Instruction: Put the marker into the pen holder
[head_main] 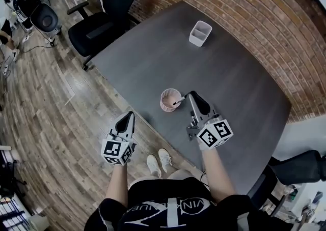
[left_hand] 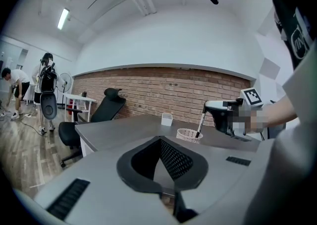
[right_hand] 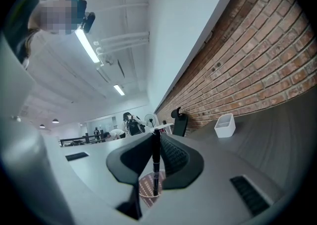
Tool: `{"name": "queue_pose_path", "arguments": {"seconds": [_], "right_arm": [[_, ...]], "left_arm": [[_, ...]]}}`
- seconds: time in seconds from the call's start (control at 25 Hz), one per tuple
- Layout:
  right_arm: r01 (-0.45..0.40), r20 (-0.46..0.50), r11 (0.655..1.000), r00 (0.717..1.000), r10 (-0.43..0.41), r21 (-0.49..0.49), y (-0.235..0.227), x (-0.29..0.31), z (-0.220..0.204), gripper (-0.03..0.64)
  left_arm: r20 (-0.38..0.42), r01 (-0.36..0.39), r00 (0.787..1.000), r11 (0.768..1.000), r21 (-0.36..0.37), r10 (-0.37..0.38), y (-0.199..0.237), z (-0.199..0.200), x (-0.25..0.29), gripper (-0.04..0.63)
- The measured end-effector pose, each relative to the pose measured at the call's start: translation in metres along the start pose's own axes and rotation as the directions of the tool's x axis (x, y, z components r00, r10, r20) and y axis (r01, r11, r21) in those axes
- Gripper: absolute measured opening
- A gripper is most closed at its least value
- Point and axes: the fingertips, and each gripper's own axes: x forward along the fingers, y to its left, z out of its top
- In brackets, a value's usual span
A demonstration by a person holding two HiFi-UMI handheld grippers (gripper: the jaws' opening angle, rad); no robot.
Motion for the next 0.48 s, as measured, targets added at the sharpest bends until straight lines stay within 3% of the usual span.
{"name": "queue_pose_path", "arguments": {"seconds": [0.48], "right_arm": [[-0.061,-0.119,0.998,0.991,0.060,-0.003,-0.003,0.026,-0.056,0.060]], "left_arm": [[-0.053,-0.025,0.998,0.999,-0.021,0.024,0.005,-0.029,0.008,0.014]]}}
